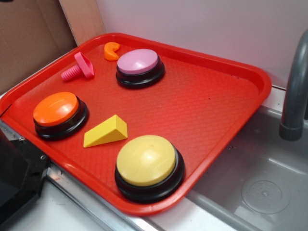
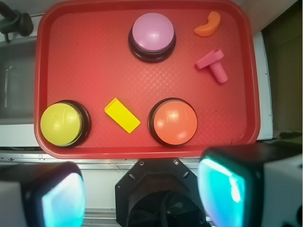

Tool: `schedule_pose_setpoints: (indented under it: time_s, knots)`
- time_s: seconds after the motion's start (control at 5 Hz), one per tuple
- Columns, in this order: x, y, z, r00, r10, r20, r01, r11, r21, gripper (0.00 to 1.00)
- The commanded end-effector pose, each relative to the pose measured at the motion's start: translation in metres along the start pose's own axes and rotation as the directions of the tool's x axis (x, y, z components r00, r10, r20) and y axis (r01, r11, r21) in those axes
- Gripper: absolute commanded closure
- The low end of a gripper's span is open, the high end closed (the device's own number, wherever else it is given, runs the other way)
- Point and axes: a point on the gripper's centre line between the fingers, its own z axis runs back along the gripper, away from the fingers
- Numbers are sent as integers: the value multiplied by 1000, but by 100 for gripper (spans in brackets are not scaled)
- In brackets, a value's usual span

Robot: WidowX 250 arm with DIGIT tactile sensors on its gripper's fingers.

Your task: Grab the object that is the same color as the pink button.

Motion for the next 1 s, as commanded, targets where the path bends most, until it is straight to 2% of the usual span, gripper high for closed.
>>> schedule_pose_setpoints:
  time_s: [0.0, 0.2, 0.6, 0.8]
  knots:
    - [0, 0, 0, 1000, 0, 0, 0, 1000, 0, 0]
    - [24, 6, -18, 999, 28, 46, -30, 999, 32, 0]
    - [55, 38, -47, 968, 192, 161, -200, 979, 39, 0]
    - [77, 69, -69, 925, 323, 201, -328, 945, -7, 0]
